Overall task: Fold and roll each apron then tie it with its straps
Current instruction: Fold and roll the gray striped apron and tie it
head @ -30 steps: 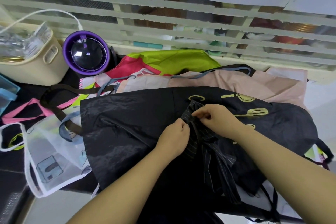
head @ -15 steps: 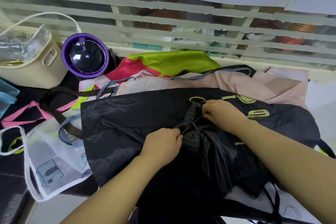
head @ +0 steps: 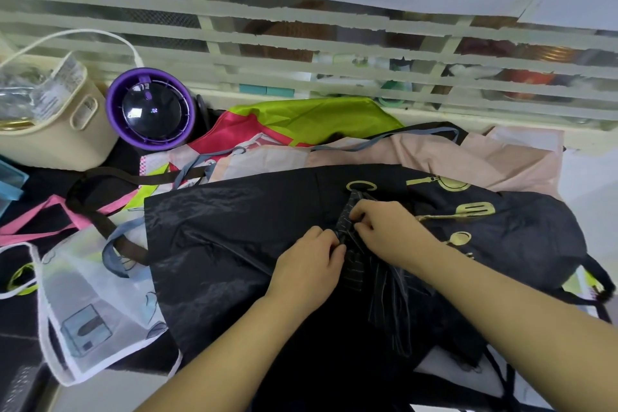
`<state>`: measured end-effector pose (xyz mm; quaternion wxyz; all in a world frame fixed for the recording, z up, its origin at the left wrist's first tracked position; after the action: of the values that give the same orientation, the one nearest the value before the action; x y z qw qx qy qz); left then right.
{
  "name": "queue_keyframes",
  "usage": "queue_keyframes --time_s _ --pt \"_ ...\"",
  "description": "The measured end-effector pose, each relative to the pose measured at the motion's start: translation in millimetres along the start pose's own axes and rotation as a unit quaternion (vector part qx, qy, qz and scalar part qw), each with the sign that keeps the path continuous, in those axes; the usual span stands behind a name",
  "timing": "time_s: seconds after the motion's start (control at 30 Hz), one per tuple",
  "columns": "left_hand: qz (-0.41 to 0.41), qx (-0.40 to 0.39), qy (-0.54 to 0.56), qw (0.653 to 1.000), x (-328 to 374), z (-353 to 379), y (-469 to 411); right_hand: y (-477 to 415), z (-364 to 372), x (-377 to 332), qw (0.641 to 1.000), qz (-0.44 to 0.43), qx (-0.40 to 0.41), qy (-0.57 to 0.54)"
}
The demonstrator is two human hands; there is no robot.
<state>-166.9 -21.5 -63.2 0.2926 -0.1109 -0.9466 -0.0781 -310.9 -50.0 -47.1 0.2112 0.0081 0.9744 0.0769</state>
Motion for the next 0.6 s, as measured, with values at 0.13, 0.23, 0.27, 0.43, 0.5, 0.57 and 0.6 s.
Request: queue_keyframes --time_s 0.13,0.23,0.27,0.43,0.5,0.57,0.6 --pt "0.004 -0.014 0.02 1.0 2.5 1.1 1.7 11.8 13.2 5.8 0.996 0.043 0.017 -0.078" --pt "0.009 -0.013 0.027 1.0 -3.5 1.1 4.7 23.6 21.2 13.4 0.991 0.048 0.078 -0.102" --pt "0.011 -0.013 0.028 0.999 -7.2 1.2 5.9 28.2 23.7 15.0 0.988 0.041 0.098 -0.108" --pt "0.037 -0.023 0.022 0.999 -19.0 1.6 12.8 41.5 35.8 19.9 0.983 -0.01 0.148 -0.112" --pt "0.068 -0.009 0.024 0.997 -13.0 -0.1 11.7 41.3 35.6 19.9 0.981 -0.007 0.158 -0.114" --pt "0.112 0.012 0.046 0.993 -0.5 -1.2 7.9 41.9 31.6 18.8 0.978 0.007 0.157 -0.138" --pt "0.125 0.015 0.066 0.99 5.4 -0.9 5.3 42.9 30.6 19.4 0.974 0.022 0.151 -0.165"
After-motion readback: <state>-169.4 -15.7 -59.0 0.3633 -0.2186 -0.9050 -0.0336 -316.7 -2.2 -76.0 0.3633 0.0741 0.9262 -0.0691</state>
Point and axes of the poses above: each hand's wrist, its own y-axis away from the middle knuckle, its own z-axis out of the palm, x = y × z, the point moved 3 cm from there along -y, towards the middle knuckle, and after that the axes turned 10 degrees about x, right-handed, at the moved point
